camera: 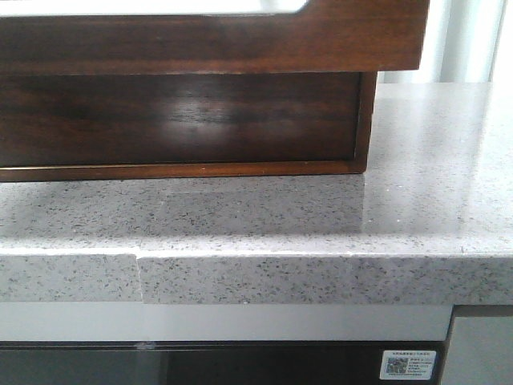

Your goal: Put scissors in drawer with both arms

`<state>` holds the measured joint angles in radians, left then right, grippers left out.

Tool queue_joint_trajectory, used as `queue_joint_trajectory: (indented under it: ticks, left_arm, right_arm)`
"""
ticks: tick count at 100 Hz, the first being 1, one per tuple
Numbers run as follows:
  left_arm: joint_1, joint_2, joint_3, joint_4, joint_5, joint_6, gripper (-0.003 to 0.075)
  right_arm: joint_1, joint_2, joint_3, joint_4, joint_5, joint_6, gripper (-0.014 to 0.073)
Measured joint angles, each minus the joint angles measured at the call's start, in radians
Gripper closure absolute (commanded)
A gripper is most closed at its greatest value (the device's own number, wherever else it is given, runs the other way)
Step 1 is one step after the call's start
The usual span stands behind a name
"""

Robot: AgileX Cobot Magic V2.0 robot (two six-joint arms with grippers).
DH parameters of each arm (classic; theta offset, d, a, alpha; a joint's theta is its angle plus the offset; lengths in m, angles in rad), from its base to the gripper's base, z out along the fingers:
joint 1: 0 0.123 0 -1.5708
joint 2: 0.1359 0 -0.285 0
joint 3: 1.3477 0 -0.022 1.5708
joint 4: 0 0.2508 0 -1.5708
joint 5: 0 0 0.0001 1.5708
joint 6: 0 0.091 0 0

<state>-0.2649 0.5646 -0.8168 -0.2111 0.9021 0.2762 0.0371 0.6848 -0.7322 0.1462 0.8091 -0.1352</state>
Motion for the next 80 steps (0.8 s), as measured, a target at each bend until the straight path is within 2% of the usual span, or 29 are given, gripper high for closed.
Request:
queue_joint_trajectory:
  ticks: [29, 45, 52, 63, 80]
  left_arm:
    - [0.0, -0.01, 0.0, 0.0, 0.0, 0.0, 0.0741]
    - [0.071, -0.144, 0.076, 0.016, -0.028, 0.0, 0.0741]
    - [0.114, -0.237, 0.166, 0.019, -0.115, 0.0, 0.0741]
    - [0.165, -0.385, 0.355, 0.023, -0.336, 0.0, 0.0741]
    - [0.193, -0.549, 0.658, 0.008, -0.588, 0.0, 0.0741]
  right_arm:
    - [0.0, 0.0, 0.0, 0.0, 0.014, 0.0, 0.0662]
    - [0.0, 0.0, 0.0, 0.0, 0.014, 0.0, 0.0662]
    - [0.0, 0.0, 0.0, 0.0, 0.014, 0.0, 0.0662]
    - [0.0, 0.0, 0.0, 0.0, 0.014, 0.0, 0.0662]
    - [0.0, 0.0, 0.0, 0.0, 0.014, 0.0, 0.0662]
